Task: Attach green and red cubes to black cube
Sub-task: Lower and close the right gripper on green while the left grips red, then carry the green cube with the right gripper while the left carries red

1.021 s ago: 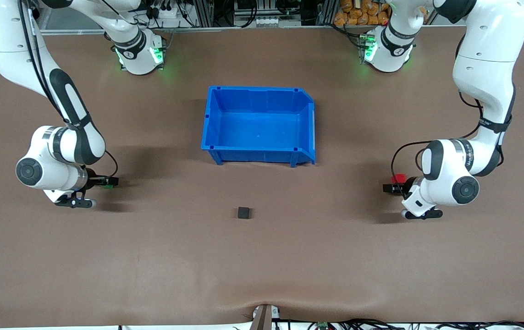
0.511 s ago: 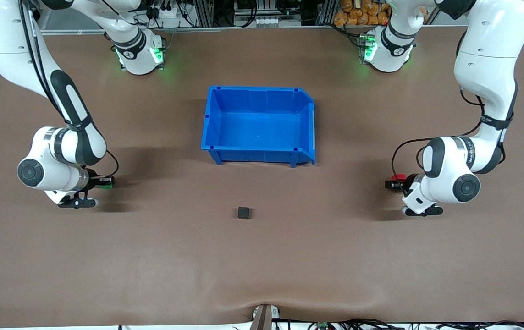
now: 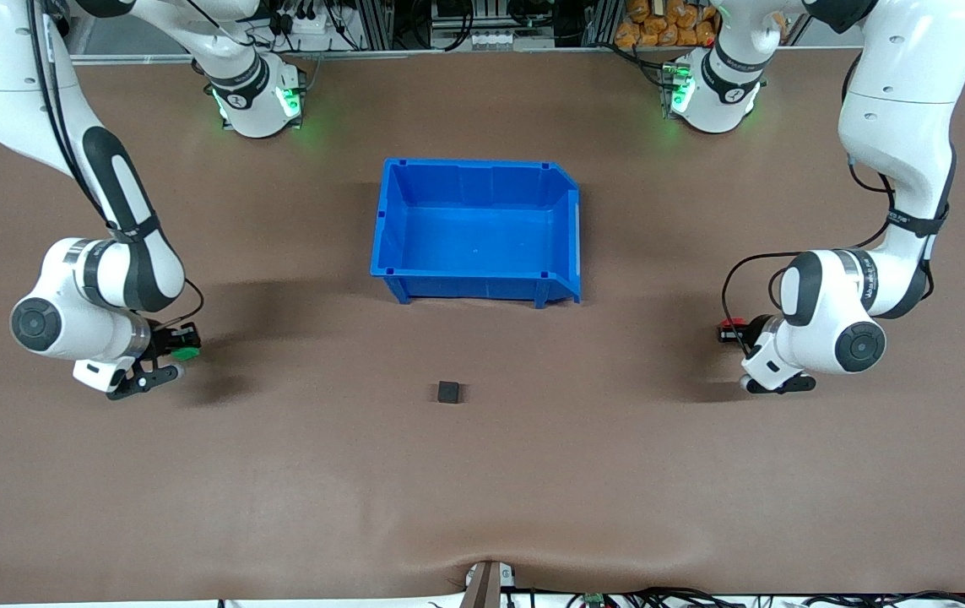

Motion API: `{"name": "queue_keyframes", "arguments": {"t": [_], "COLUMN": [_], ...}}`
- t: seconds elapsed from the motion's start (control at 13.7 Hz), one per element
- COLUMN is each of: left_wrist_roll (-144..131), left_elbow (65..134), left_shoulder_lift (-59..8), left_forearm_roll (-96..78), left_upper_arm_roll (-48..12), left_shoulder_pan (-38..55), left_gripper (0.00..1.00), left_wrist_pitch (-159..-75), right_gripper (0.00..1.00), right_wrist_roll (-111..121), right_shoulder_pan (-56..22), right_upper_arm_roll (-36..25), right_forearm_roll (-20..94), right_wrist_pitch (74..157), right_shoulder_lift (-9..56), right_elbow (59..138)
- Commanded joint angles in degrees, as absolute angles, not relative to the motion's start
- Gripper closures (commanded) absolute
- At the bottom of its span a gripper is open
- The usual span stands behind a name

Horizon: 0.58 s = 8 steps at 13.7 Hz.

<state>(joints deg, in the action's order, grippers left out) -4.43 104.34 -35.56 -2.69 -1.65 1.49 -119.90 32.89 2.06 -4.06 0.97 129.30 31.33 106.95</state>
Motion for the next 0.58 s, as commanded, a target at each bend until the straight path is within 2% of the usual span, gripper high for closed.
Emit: {"name": "queue_keyframes", "arguments": {"t": [0.0,0.15,0.51], "left_wrist_roll": [-8.7,-13.9,-30.5], "left_elbow": [105.1,104.5,95.6], "left_shoulder_lift": [-33.4,-33.4,-35.8], "left_forearm_roll": [-4.0,-5.1,-6.1], "left_upper_arm_roll": [-1.8,-2.1,-3.3], "left_shoulder_pan": [1.3,2.0,4.0], "left_gripper": [0.97,1.00,1.00], "left_wrist_pitch": [-116.9,-116.7,-116.6], "right_gripper": [1.00,1.00,1.00], "right_wrist_roll": [45.0,53.6,71.6], "right_shoulder_pan": [2.1,-0.1,-4.6], "right_upper_arm_roll": [-3.4,-3.4,-3.4], "right_forearm_roll": [1.1,1.0,1.1], "right_wrist_pitch": [127.9,127.9,128.0], "right_shoulder_lift": [31.2,31.4,31.5], "right_elbow": [103.0,100.9,95.4]}}
